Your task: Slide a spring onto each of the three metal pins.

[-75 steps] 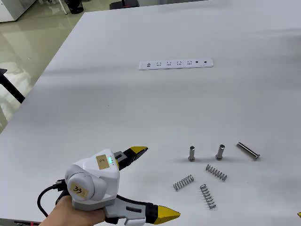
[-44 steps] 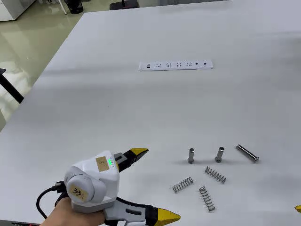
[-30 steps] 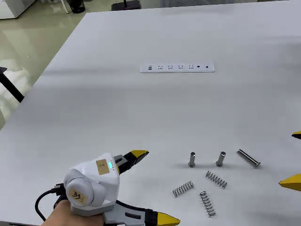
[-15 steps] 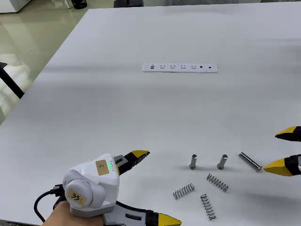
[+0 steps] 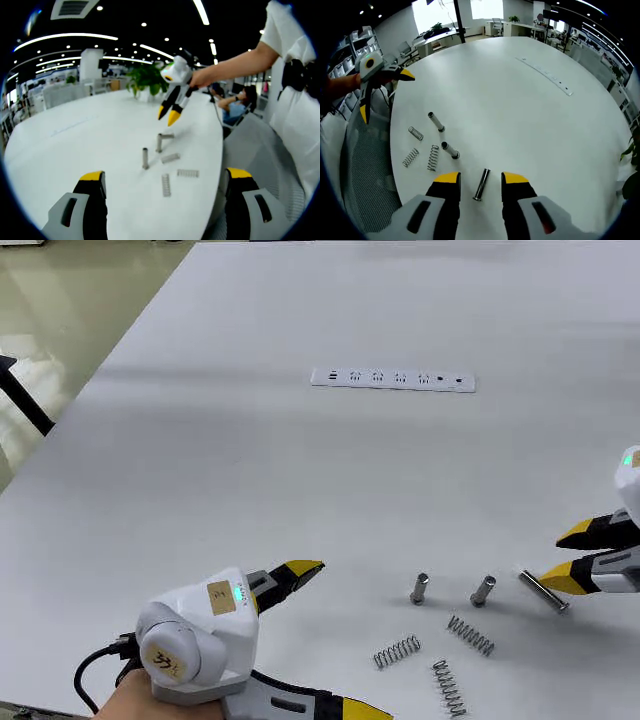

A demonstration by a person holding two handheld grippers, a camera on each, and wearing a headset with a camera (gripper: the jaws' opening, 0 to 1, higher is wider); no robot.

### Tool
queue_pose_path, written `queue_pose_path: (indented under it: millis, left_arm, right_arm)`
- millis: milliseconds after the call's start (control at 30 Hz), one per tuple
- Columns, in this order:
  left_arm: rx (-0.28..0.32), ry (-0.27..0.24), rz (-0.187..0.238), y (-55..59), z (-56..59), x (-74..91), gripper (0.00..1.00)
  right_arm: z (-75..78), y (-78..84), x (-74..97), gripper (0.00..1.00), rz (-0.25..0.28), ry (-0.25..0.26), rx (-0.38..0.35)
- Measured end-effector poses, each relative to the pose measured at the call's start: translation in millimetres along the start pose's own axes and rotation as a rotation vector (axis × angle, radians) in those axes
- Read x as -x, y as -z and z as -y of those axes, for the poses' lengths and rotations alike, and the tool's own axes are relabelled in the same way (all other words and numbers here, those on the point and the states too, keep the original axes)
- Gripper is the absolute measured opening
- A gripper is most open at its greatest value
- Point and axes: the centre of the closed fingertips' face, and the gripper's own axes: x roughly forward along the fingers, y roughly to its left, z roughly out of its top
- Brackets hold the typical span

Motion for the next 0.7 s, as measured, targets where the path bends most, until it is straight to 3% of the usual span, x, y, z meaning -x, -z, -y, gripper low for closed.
queue_pose_path:
  millis: [300,700]
  left_arm:
    - [0.02,0.003,0.011,-0.5,-5.6,-1.1,1.0]
    - [0.039,0.009,0.022,1.0,-8.5,-5.3,1.0]
  right_arm:
    - [1.8,7.2,-23.8,0.28,-0.077,-0.012,-0.031]
    - [4.5,15.9,-40.1,0.22,-0.141,-0.022,-0.069]
